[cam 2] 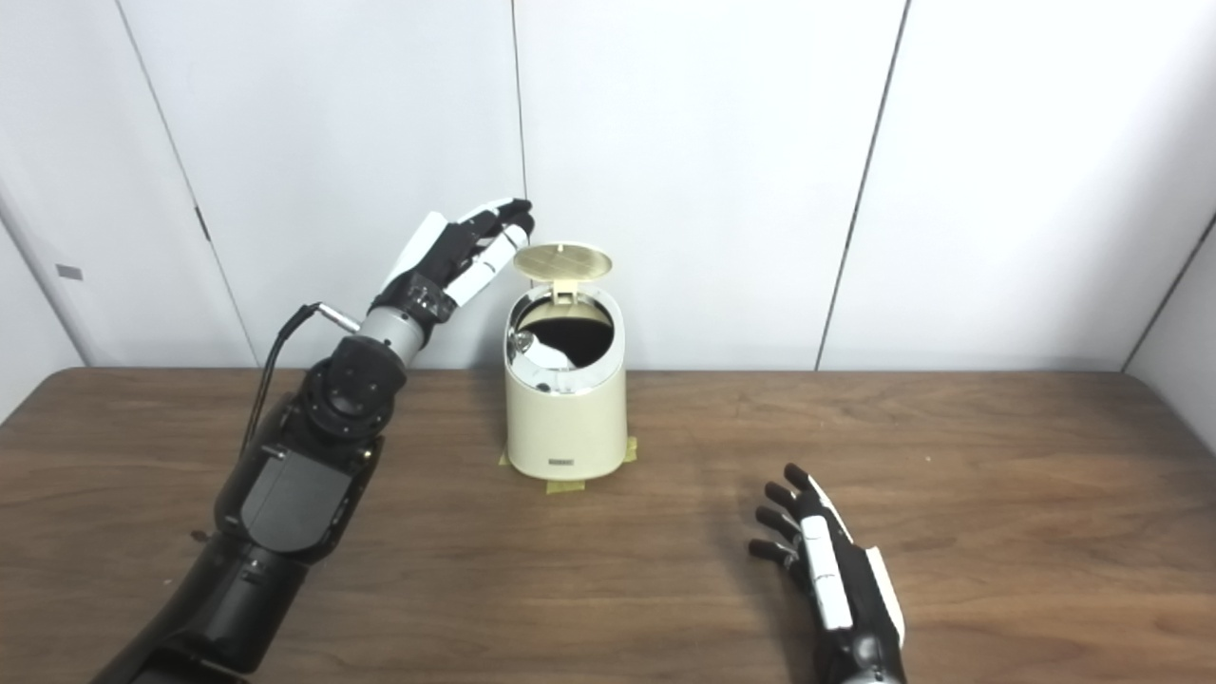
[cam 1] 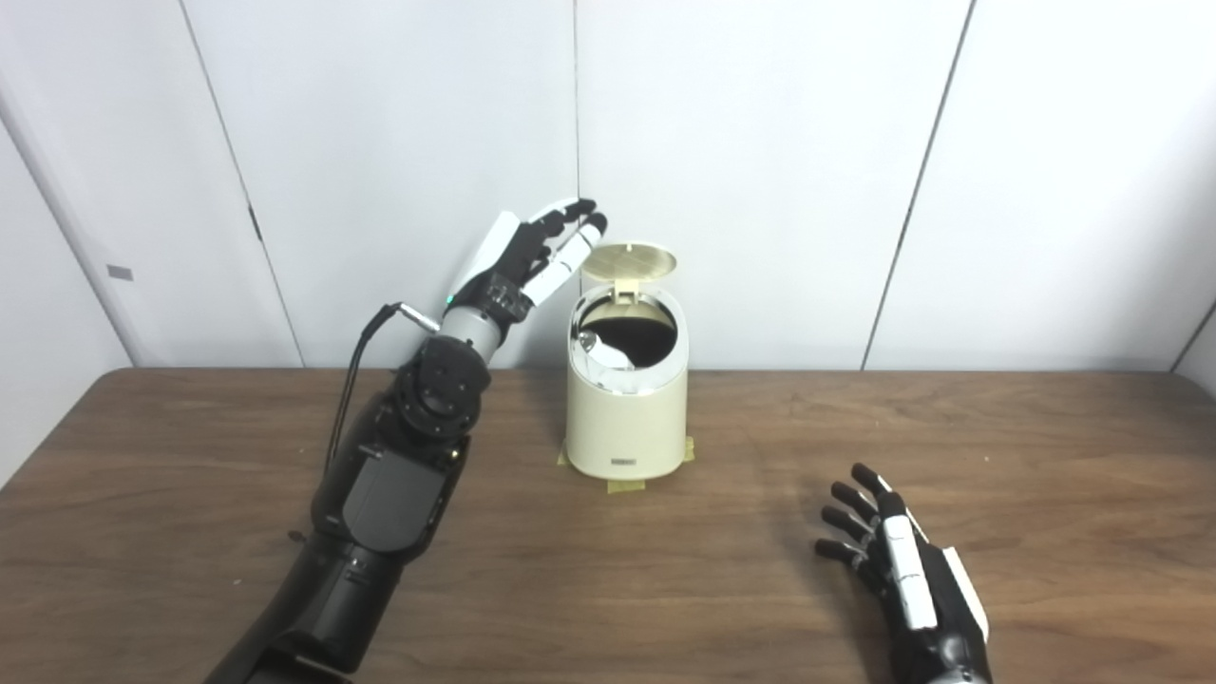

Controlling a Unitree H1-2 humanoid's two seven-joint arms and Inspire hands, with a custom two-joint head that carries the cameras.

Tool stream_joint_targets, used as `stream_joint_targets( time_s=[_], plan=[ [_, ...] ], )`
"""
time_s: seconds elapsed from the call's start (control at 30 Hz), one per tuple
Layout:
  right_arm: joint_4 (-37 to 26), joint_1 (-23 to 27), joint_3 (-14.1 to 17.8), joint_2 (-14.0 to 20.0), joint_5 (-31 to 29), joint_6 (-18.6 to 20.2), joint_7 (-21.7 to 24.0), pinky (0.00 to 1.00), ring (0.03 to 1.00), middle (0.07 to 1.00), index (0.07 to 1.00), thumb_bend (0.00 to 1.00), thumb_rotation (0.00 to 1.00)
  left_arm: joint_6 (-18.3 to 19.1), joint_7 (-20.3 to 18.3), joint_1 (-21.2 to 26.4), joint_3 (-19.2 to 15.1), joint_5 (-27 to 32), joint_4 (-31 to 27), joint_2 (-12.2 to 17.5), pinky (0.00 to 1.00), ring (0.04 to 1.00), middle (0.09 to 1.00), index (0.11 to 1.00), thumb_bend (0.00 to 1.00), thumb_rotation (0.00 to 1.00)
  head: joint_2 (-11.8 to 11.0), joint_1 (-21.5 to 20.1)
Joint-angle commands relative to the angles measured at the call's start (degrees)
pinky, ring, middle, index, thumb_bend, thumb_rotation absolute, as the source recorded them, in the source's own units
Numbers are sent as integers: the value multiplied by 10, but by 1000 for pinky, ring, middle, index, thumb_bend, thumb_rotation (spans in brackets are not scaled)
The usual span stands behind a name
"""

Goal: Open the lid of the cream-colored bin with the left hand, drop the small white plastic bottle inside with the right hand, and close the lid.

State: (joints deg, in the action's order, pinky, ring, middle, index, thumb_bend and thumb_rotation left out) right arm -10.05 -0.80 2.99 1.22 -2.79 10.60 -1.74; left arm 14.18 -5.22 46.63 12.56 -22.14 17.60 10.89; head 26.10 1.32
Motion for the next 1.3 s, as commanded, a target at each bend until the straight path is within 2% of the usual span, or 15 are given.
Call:
stream_joint_targets(
  time_s=[0.0, 0.2, 0.4, 0.67, 1.03, 1.13, 1.27],
  plan=[
    [-15, 18, 0, 2, -1, -8, 4, 688, 825, 867, 927, 542, 928, -15, 11, 44, 8, -30, -10, 14, 840, 912, 923, 902, 498, 975, 2, 0],
    [-16, 17, 1, 1, 1, -7, 1, 674, 819, 863, 925, 541, 930, -45, 14, 44, 46, -85, -12, 35, 758, 869, 877, 790, 517, 998, 6, -2],
    [-10, 22, 2, -5, -2, 3, -4, 693, 814, 859, 921, 536, 911, -74, 13, 44, 52, -103, -7, 42, 751, 851, 840, 722, 489, 998, 7, -4],
    [-8, 21, -3, -6, 5, 7, -5, 724, 823, 862, 924, 541, 932, -87, 13, 43, 55, -123, -9, 45, 779, 856, 836, 740, 497, 987, 13, -6],
    [-21, 18, -7, -7, 6, 19, -5, 745, 832, 861, 926, 559, 931, -72, -19, 32, 56, -140, -52, 49, 787, 854, 833, 753, 506, 998, 29, -11],
    [-23, 17, -10, -6, 11, 19, -7, 749, 831, 860, 925, 570, 936, -79, -24, 27, 60, -147, -64, 52, 769, 848, 831, 755, 495, 998, 31, -11],
    [-32, 16, -9, -9, 8, 27, -10, 751, 835, 861, 925, 556, 958, -90, -22, 23, 70, -165, -71, 58, 794, 856, 828, 757, 485, 1000, 34, -13]
  ],
)
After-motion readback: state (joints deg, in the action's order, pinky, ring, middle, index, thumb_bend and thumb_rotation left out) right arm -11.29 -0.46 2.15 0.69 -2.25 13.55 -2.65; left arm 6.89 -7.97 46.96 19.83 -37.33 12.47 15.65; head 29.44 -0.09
